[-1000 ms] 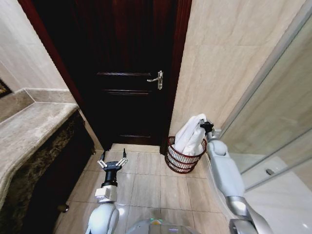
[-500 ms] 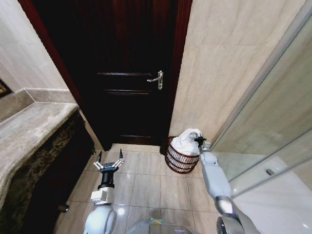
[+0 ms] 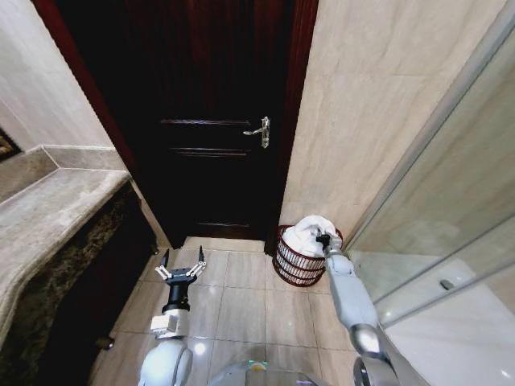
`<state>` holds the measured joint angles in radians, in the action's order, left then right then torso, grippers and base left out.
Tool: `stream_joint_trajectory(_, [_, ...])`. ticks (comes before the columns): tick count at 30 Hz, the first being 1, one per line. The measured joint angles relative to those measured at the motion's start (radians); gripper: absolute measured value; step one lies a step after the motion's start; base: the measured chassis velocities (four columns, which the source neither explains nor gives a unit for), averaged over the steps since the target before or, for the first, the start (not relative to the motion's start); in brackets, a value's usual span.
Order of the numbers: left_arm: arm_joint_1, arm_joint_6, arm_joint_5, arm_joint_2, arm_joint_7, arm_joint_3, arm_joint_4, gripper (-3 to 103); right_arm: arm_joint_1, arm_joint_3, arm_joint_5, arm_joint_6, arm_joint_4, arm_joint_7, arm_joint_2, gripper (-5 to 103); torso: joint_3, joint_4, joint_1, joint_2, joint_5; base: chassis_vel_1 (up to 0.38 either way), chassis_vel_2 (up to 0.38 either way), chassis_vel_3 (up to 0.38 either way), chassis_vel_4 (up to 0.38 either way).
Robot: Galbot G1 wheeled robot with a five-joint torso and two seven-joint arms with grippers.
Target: Discard the used towel into the hamper.
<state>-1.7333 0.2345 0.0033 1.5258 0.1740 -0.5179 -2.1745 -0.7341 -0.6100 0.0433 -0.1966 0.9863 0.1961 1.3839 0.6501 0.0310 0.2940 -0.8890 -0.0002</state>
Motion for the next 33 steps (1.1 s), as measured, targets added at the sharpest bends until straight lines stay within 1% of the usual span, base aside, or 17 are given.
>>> stream_joint_trajectory(1, [0.000, 0.000, 0.000, 0.000, 0.000, 0.000, 0.000, 100, 0.000, 0.000, 0.000, 0.000, 0.000, 0.000, 0.000, 27, 0.000, 0.0000, 0.000, 0.000, 0.0000, 0.000, 0.000, 0.000, 0.000])
stream_joint_trajectory(2, [0.001, -0.001, 0.000, 0.002, 0.000, 0.000, -0.002, 100, 0.000, -0.001, 0.010, -0.015, 0.000, 0.008, -0.004, 32, 0.000, -0.0002, 0.000, 0.000, 0.0000, 0.000, 0.000, 0.000, 0.000])
stream_joint_trajectory(3, [0.001, -0.001, 0.000, 0.004, 0.000, -0.001, -0.003, 100, 0.002, -0.002, 0.023, -0.033, -0.002, 0.014, -0.006, 32, 0.000, -0.0002, 0.000, 0.000, 0.0001, 0.000, 0.000, 0.000, 0.000])
stream_joint_trajectory(5, [0.000, 0.001, -0.002, 0.006, 0.000, -0.007, -0.003, 100, 0.013, -0.006, 0.063, -0.099, -0.004, 0.025, -0.009, 42, 0.000, 0.0002, 0.000, 0.000, 0.0002, 0.000, 0.000, 0.000, 0.000])
stream_joint_trajectory(6, [0.000, 0.001, -0.002, 0.006, 0.000, -0.007, -0.003, 100, 0.013, -0.006, 0.063, -0.099, -0.004, 0.025, -0.009, 42, 0.000, 0.0002, 0.000, 0.000, 0.0002, 0.000, 0.000, 0.000, 0.000])
stream_joint_trajectory(9, [-0.006, 0.006, -0.008, 0.005, 0.000, -0.016, -0.003, 100, 0.035, -0.017, 0.099, -0.187, -0.006, 0.064, -0.005, 59, 0.000, 0.0002, 0.000, 0.000, 0.0002, 0.000, 0.000, 0.000, 0.000])
stream_joint_trajectory(12, [-0.010, 0.009, -0.010, 0.003, 0.000, -0.023, -0.005, 100, 0.065, -0.025, 0.091, -0.235, -0.030, 0.073, 0.009, 65, 0.000, 0.0002, 0.000, 0.000, -0.0002, 0.000, 0.000, 0.000, 0.000])
stream_joint_trajectory(13, [-0.013, 0.010, -0.012, 0.001, 0.000, -0.027, -0.008, 100, 0.077, -0.027, 0.075, -0.254, -0.041, 0.073, 0.016, 76, 0.000, 0.0005, 0.000, 0.000, 0.0001, 0.000, 0.000, 0.000, 0.000])
stream_joint_trajectory(15, [-0.015, 0.010, -0.014, -0.001, 0.000, -0.030, -0.012, 100, 0.081, -0.027, 0.060, -0.262, -0.045, 0.074, 0.019, 76, 0.000, 0.0006, 0.000, 0.000, 0.0002, 0.000, 0.000, 0.000, 0.000])
stream_joint_trajectory(16, [-0.017, 0.010, -0.020, -0.007, -0.001, -0.037, -0.019, 100, 0.084, -0.025, 0.043, -0.270, -0.044, 0.074, 0.023, 86, 0.000, 0.0005, 0.000, 0.000, 0.0001, 0.000, 0.000, 0.000, 0.000])
stream_joint_trajectory(18, [-0.017, 0.010, -0.022, -0.009, -0.001, -0.040, -0.020, 100, 0.084, -0.024, 0.040, -0.273, -0.041, 0.073, 0.024, 86, 0.000, 0.0005, 0.000, 0.000, 0.0002, 0.000, 0.000, 0.000, 0.000])
stream_joint_trajectory(21, [-0.014, 0.008, -0.030, -0.015, -0.002, -0.045, -0.020, 100, 0.074, -0.022, 0.038, -0.257, 0.003, 0.037, 0.026, 99, 0.000, 0.0004, 0.000, 0.000, 0.0001, 0.000, 0.000, 0.000, 0.000])
stream_joint_trajectory(23, [-0.012, 0.007, -0.032, -0.016, -0.002, -0.044, -0.019, 100, 0.064, -0.020, 0.039, -0.245, 0.026, 0.022, 0.023, 100, 0.000, 0.0004, 0.000, 0.000, 0.0001, 0.000, 0.000, 0.000, 0.000])
stream_joint_trajectory(25, [-0.005, 0.005, -0.033, -0.017, -0.003, -0.035, -0.009, 100, 0.025, -0.013, 0.035, -0.176, 0.098, -0.022, 0.008, 100, 0.000, 0.0003, 0.000, 0.000, 0.0002, 0.000, 0.000, 0.000, 0.000])
stream_joint_trajectory(26, [-0.005, 0.005, -0.033, -0.017, -0.003, -0.035, -0.009, 100, 0.025, -0.013, 0.035, -0.176, 0.098, -0.022, 0.008, 100, 0.000, 0.0003, 0.000, 0.000, 0.0002, 0.000, 0.000, 0.000, 0.000])
stream_joint_trajectory(29, [0.002, -0.002, -0.035, -0.014, -0.003, -0.019, 0.002, 100, -0.039, -0.009, 0.030, -0.105, 0.206, -0.061, -0.018, 100, 0.000, 0.0001, 0.000, 0.000, 0.0000, 0.000, 0.000, 0.000, 0.000])
stream_joint_trajectory(33, [0.003, -0.006, -0.034, -0.014, -0.004, -0.008, 0.014, 100, -0.110, -0.012, 0.037, -0.083, 0.314, -0.086, -0.038, 100, 0.000, 0.0001, 0.000, 0.000, 0.0002, 0.000, 0.000, 0.000, 0.000])
